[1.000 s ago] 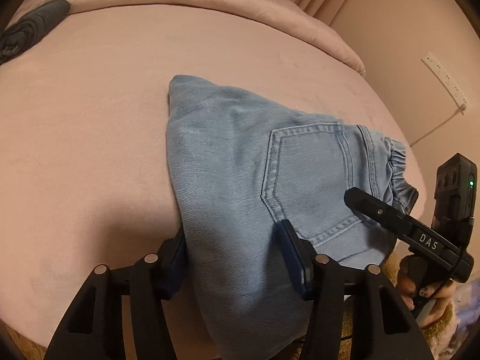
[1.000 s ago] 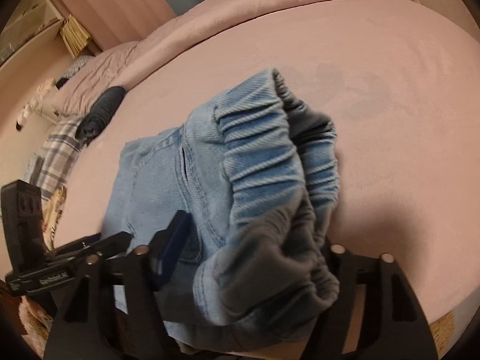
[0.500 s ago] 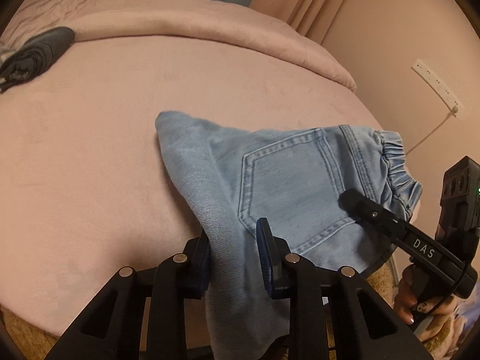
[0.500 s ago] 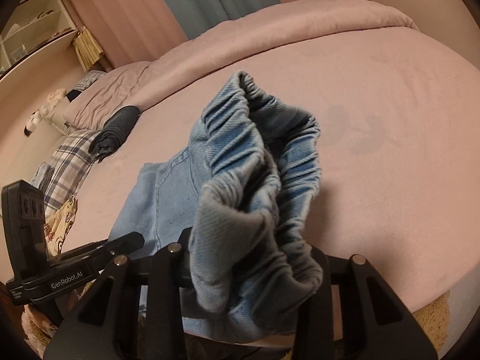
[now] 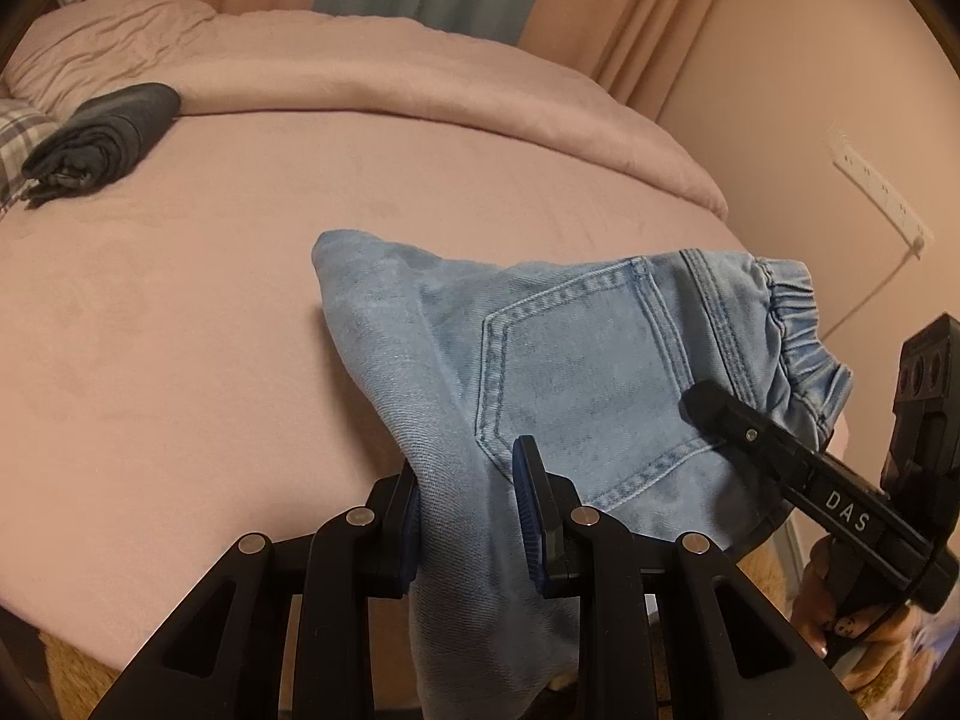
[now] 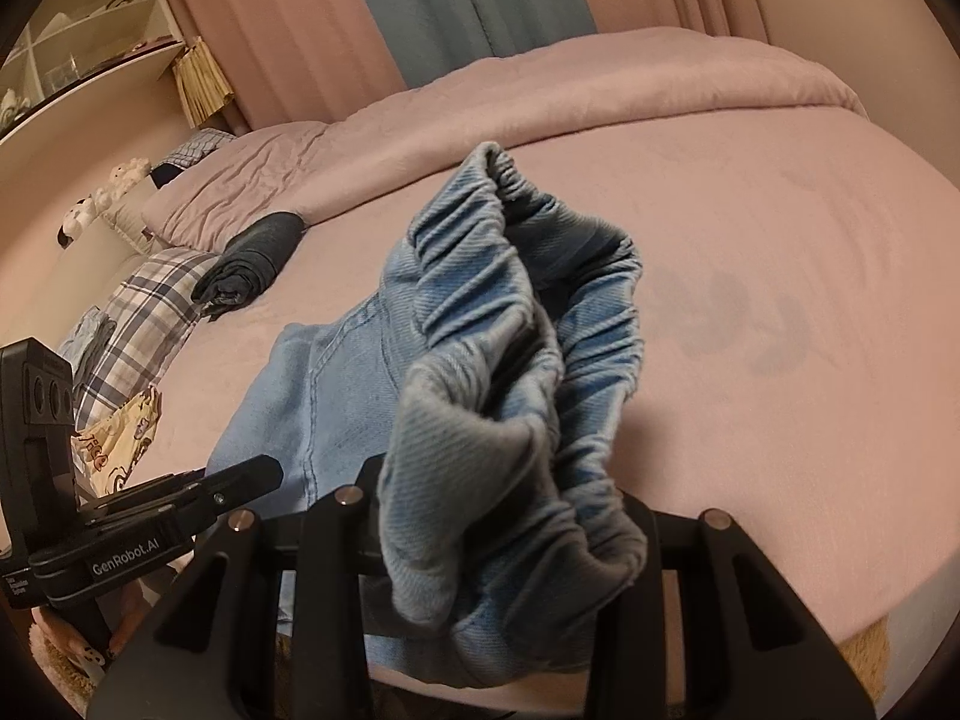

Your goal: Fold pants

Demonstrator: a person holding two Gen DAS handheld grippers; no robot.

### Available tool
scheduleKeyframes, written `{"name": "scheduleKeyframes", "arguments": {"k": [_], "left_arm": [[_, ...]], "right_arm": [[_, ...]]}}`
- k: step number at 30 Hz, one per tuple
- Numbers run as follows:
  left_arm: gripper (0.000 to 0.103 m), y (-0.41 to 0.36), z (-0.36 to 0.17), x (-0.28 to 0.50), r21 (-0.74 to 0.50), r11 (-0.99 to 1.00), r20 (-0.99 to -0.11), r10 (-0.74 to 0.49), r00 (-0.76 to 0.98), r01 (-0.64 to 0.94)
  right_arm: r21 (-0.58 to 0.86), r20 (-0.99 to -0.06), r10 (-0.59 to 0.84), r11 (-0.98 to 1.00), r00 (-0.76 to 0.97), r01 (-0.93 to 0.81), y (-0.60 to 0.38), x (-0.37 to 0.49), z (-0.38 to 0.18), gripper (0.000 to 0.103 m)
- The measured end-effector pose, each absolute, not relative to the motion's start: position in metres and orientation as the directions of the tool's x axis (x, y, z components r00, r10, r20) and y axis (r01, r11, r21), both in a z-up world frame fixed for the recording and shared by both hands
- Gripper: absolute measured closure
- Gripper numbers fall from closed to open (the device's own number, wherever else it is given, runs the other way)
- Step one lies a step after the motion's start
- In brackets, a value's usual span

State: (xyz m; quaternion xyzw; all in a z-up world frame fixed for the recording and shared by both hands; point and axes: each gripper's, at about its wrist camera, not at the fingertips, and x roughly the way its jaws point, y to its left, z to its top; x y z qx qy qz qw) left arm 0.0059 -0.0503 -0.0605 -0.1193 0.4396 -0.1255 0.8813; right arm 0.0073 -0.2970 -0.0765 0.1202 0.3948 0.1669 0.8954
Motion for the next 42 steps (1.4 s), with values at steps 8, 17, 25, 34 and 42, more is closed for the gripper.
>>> {"name": "scheduleKeyframes", "arguments": {"k": [8,17,25,34,42], "left_arm": [[0.078,-0.034,-0.039,0.022,-0.338,0.937,-0.693,-0.310,0.651,0.086],[0.078,-0.026,-0.045,0.032,-0.316,0.948,-0.696,-0.262,0.669,0.042],[0.078,-0.028,-0.071,0.051,-0.309,0.951,-0.746,-0.260,0.613,0.027],[0.078,-0.038,-0.093,0.056,-0.292,0.956,-0.787,-0.253,0.563,0.022],[0.078,-0.027,-0.104,0.061,-0.275,0.961,-0.820,-0.218,0.529,-0.031]], "right_arm": [[0.322,-0.628,0.406,0.912,0.663,-0.254,-0.279,0.029,-0.052,0.066],[0.342,-0.616,0.438,0.897,0.655,-0.279,-0.267,0.046,-0.059,0.066],[0.340,-0.667,0.415,0.908,0.619,-0.244,-0.266,0.054,-0.083,0.066],[0.328,-0.749,0.377,0.925,0.546,-0.189,-0.270,0.064,-0.114,0.065],[0.312,-0.772,0.357,0.934,0.526,-0.175,-0.269,0.066,-0.121,0.059]]}}
